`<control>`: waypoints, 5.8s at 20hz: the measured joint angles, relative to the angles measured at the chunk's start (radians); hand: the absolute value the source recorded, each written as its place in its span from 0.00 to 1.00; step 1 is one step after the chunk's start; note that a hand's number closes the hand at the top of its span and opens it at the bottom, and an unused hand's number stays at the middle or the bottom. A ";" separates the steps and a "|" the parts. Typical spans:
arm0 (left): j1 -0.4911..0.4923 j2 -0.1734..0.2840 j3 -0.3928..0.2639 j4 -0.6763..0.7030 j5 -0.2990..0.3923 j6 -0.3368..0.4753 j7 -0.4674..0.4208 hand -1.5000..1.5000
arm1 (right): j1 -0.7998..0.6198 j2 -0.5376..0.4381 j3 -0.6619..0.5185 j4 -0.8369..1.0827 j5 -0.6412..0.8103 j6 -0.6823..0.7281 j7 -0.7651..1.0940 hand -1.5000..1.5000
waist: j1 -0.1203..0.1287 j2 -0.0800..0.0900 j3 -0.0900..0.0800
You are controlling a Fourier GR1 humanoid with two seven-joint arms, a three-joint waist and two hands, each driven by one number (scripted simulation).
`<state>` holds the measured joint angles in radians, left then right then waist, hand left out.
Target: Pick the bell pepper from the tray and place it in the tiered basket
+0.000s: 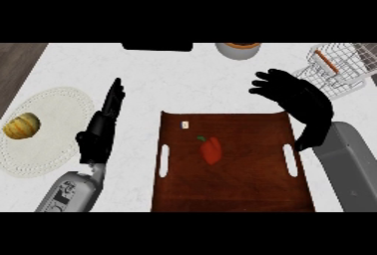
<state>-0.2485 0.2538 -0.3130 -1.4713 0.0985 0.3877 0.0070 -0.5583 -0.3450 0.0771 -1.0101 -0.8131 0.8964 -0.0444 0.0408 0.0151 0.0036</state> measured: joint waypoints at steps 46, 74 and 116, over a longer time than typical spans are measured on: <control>0.079 -0.078 0.090 -0.066 -0.114 -0.062 0.038 0.50 | -0.057 -0.096 0.355 -0.737 1.353 0.026 0.009 0.00 | -0.036 -0.015 -0.004; 0.115 -0.150 0.146 -0.082 -0.187 -0.127 0.021 0.50 | -0.032 0.021 0.391 -0.465 1.826 -0.238 -0.277 0.00 | -0.035 -0.015 -0.004; 0.119 -0.212 0.216 -0.110 -0.257 -0.198 0.052 0.50 | -0.006 0.277 0.327 -0.139 2.108 -0.340 -0.422 0.00 | -0.037 -0.015 -0.004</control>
<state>-0.1298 0.0421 -0.0970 -1.5816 -0.1583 0.1894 0.0585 -0.5646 -0.0677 0.4036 -1.1493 1.2946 0.5568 -0.4668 0.0042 0.0001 0.0000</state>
